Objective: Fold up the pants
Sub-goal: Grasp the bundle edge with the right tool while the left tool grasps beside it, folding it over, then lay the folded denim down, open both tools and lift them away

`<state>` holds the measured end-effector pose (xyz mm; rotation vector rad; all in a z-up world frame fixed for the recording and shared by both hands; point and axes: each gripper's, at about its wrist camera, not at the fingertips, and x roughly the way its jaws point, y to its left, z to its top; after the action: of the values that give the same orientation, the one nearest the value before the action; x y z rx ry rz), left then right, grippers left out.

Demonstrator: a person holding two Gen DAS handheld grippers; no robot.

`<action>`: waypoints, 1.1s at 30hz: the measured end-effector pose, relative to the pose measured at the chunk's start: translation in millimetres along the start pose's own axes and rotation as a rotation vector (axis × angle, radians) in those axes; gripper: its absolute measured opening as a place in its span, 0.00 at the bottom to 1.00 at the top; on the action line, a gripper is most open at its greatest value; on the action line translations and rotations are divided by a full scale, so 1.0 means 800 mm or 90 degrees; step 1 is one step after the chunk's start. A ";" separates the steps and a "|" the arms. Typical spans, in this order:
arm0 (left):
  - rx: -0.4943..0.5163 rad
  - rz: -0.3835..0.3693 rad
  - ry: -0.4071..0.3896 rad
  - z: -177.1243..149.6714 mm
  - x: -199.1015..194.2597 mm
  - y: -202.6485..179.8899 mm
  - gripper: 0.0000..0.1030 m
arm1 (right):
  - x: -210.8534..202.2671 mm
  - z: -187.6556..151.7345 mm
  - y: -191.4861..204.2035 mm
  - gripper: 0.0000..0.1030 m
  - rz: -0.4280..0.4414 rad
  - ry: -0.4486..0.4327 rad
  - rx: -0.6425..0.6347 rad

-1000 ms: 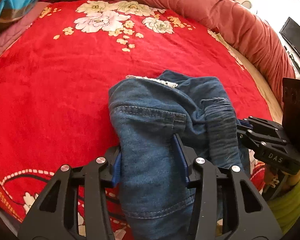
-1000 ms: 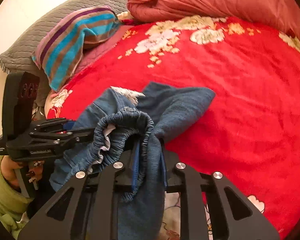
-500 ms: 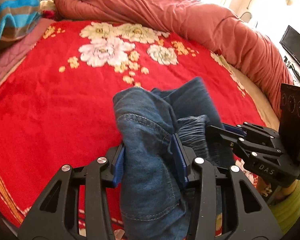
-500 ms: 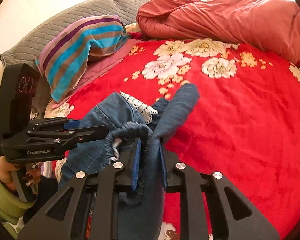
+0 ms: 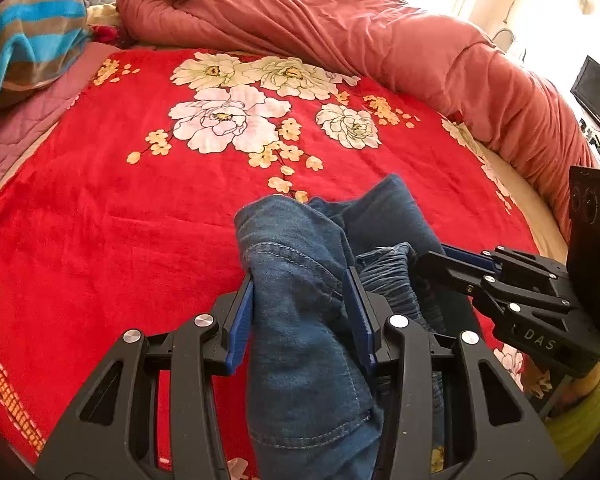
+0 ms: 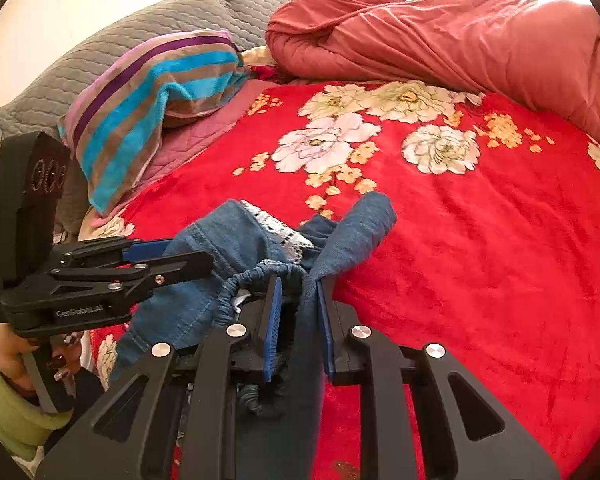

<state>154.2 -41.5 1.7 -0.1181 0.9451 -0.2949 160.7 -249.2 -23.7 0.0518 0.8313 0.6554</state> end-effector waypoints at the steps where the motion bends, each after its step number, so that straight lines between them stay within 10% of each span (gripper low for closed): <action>1: 0.000 0.001 0.001 -0.001 0.001 0.000 0.34 | 0.002 -0.001 -0.003 0.16 -0.004 0.003 0.005; 10: -0.010 0.014 0.016 -0.008 0.014 0.010 0.34 | 0.009 -0.013 -0.027 0.18 -0.046 0.024 0.039; 18: -0.018 0.025 0.025 -0.016 0.021 0.016 0.46 | 0.018 -0.031 -0.042 0.50 -0.094 0.058 0.054; 33: -0.020 0.044 0.039 -0.030 0.030 0.023 0.62 | 0.028 -0.044 -0.040 0.66 -0.146 0.083 0.043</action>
<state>151.7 -30.4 -35.1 -0.1056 1.0129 -0.2205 164.0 -269.7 -72.0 -0.0251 0.9690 0.4175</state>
